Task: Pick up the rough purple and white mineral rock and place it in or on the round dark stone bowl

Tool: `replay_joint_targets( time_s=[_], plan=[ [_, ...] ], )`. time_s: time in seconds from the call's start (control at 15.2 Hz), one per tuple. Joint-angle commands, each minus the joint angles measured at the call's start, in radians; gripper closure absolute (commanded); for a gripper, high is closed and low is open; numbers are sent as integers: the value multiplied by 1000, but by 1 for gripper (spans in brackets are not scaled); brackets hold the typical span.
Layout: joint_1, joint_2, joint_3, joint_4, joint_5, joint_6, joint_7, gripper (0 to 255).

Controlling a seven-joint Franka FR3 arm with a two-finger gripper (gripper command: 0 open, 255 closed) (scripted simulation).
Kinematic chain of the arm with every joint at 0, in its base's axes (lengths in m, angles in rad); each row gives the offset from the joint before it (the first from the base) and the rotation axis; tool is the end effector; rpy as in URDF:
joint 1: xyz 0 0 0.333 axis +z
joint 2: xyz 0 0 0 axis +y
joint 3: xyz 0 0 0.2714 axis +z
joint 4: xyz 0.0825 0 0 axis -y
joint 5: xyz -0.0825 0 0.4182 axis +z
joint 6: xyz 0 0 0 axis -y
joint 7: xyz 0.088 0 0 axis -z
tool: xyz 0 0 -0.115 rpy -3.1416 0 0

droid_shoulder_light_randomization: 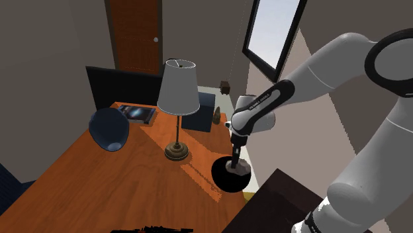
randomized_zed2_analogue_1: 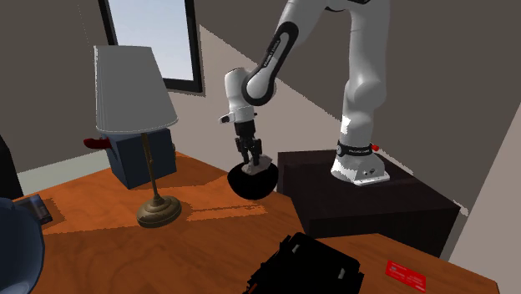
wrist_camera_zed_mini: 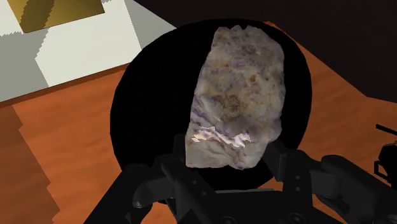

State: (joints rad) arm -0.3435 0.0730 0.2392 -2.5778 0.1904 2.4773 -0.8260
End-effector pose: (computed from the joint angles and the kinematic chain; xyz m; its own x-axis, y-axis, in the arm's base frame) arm 0.4372 -0.0424 0.1402 0.8428 0.5365 -0.0436 0.5181 -0.8305 -0.2044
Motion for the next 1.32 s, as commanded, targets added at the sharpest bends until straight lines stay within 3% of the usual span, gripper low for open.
replay_joint_targets(
  time_s=[0.0, 0.46, 0.53, 0.86, 1.12, 1.25],
  plan=[
    [-1, 20, -2, -2, -3, 21, -2, 255],
    [-1, 20, -2, -1, -3, 21, -2, 255],
    [-1, 20, -2, -1, -3, 21, -2, 0],
    [-1, 20, -2, -1, -3, 21, -2, 0],
    [-12, -89, -9, 37, -1, -127, -7, 0],
    [-12, -89, -10, 37, -1, -127, -7, 0]
  ],
)
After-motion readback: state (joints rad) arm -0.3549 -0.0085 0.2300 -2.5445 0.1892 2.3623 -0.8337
